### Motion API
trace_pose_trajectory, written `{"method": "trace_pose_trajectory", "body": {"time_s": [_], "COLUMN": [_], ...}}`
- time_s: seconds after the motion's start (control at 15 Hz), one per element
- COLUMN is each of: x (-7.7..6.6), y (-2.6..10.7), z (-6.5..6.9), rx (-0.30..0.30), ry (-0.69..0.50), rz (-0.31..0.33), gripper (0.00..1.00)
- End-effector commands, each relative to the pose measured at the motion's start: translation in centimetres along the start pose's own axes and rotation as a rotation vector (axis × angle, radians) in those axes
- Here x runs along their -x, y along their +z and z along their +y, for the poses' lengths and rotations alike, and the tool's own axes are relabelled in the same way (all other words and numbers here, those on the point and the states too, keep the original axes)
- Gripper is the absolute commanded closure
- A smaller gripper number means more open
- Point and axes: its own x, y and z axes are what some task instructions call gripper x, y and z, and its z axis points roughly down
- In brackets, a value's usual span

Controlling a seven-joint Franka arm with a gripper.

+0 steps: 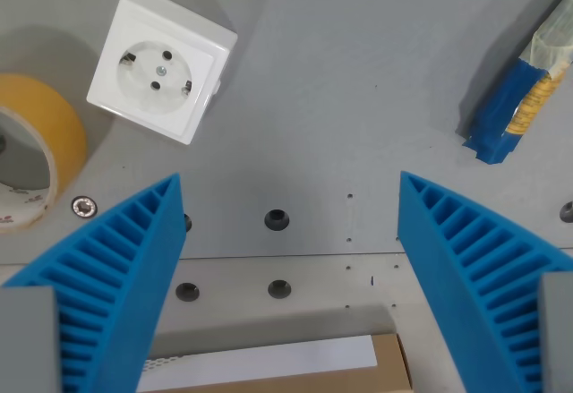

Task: Pick up the blue bag

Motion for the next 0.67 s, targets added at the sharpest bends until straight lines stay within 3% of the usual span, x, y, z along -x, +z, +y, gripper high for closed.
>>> {"method": "trace_pose_trajectory", "body": {"time_s": [0.07, 0.4, 0.67], "x": [0.0, -0.1, -0.4], "y": [-0.2, 0.1, 1.3], "z": [0.0, 0.5, 2.1], "rx": [0.0, -0.001, -0.002], "ry": [0.001, 0.039, 0.103], "rz": [0.004, 0.013, 0.045], "gripper": [0.0, 0.0, 0.0]}}
